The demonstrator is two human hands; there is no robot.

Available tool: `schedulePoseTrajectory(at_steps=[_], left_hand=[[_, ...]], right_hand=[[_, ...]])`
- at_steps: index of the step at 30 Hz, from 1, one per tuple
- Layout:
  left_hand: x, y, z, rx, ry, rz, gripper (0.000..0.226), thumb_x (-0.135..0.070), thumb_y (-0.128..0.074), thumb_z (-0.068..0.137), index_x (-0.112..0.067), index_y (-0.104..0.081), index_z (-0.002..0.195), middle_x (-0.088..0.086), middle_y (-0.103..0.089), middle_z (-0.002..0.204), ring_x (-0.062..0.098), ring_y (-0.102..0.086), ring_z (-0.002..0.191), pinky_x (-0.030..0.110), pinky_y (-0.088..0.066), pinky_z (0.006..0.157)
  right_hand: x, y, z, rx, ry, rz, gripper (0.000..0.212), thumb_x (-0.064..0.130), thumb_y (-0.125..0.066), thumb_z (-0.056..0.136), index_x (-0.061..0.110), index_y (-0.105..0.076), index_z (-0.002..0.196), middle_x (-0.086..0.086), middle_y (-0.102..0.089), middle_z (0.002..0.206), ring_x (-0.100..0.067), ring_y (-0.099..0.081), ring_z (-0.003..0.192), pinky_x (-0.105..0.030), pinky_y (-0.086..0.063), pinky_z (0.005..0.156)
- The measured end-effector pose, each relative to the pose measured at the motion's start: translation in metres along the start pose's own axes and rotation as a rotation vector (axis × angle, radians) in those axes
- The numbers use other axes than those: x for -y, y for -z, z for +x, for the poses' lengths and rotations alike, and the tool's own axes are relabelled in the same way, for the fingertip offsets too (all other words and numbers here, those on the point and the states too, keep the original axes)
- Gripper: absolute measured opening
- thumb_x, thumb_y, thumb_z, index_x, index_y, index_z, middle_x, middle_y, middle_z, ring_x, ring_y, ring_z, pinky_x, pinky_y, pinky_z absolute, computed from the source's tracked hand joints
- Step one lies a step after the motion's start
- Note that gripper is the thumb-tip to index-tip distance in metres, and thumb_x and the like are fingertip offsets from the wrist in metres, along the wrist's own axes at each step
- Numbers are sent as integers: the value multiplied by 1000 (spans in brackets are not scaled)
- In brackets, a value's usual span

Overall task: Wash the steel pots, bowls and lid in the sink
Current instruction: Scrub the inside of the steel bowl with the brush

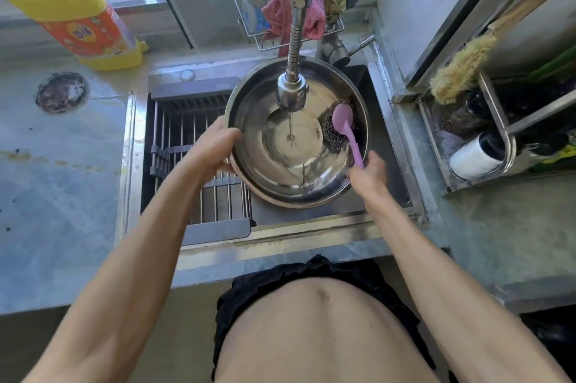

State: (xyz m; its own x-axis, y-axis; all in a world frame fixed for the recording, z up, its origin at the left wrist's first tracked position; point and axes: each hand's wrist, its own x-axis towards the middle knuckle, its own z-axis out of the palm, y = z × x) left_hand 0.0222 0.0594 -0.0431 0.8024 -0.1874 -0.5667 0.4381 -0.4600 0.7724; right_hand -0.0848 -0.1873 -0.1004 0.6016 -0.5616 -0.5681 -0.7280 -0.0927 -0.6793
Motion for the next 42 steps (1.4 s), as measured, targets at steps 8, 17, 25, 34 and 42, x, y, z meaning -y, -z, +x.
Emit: schedulePoseTrajectory(at_steps=[8,17,25,34,42], left_hand=[[12,-27,0,-23,2,-186,45,19,-46,85,-8,-57,120,17,-72,88,34,-76,73,51,-63,60],[42,-98,-29,-400,-235,-375,48,8,-60,86,-33,-42,105,13,-54,103,19,-55,90,51,-55,86],[58,-94,-29,-459,-253,-414,44,7,-56,89,-28,-40,110,8,-48,97,16,-49,87,38,-51,81],[56,-96,-29,-420,-241,-427,50,7,-56,92,-24,-36,126,5,-48,98,16,-51,88,30,-48,78],[60,-92,-28,-359,-138,-466,60,2,-60,90,-25,-32,135,15,-50,110,28,-57,99,47,-54,88]], right_hand=[[18,25,-3,-124,348,-304,42,19,-61,92,15,-43,130,0,-53,90,-19,-53,68,-25,-32,45],[26,-13,-29,255,315,-728,31,15,-58,87,19,-72,115,-12,-69,111,-32,-65,104,-36,-53,86],[29,-32,-36,226,439,-906,31,11,-52,91,18,-68,116,-11,-65,112,-33,-63,103,-38,-52,84],[30,-30,-28,153,418,-995,34,8,-47,95,10,-60,127,-13,-63,117,-35,-62,106,-35,-45,76],[26,-19,-19,219,341,-911,32,19,-56,93,23,-68,122,-10,-68,113,-31,-65,102,-35,-51,83]])
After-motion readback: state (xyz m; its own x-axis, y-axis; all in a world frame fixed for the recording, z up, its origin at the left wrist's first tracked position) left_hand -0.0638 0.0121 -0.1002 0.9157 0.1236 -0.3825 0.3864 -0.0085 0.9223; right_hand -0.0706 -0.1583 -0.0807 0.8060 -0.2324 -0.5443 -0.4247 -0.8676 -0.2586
